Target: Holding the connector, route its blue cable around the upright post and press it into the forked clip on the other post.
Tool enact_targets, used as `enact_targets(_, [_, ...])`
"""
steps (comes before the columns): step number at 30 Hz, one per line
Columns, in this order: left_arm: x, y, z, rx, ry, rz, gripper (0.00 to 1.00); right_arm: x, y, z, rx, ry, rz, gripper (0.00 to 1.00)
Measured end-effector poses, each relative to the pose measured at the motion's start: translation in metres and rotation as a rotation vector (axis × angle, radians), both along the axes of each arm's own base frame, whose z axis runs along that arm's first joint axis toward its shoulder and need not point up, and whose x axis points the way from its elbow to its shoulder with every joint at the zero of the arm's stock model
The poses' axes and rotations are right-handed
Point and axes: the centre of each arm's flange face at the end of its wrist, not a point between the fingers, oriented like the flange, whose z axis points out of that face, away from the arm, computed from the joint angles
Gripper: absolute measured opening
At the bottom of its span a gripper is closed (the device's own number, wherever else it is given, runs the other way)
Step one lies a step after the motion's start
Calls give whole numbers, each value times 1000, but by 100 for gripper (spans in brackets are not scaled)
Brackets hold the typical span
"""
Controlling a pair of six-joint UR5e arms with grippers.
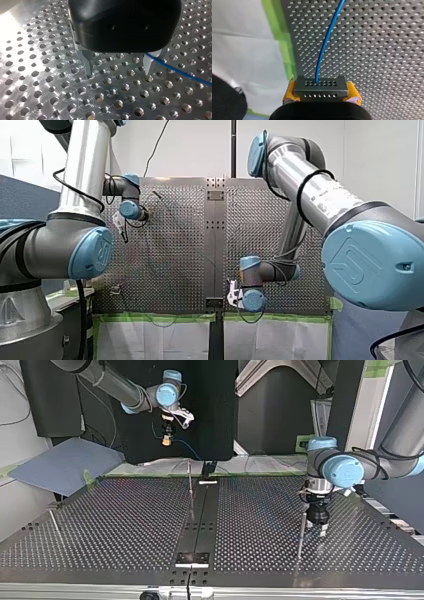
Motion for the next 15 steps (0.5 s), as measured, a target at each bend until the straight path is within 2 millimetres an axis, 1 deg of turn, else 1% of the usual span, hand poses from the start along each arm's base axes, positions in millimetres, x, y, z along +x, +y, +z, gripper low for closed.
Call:
enact_targets(5, [0,0,0,0,0,0,100,-16,19,-28,34,24,-5,16])
enact_targets(9, [0,0,0,0,0,0,100,-33,37,-53,67,41,-13,16])
enact_targets(15, [0,0,0,0,0,1,100,-54,64,-81,107,69,-17,16])
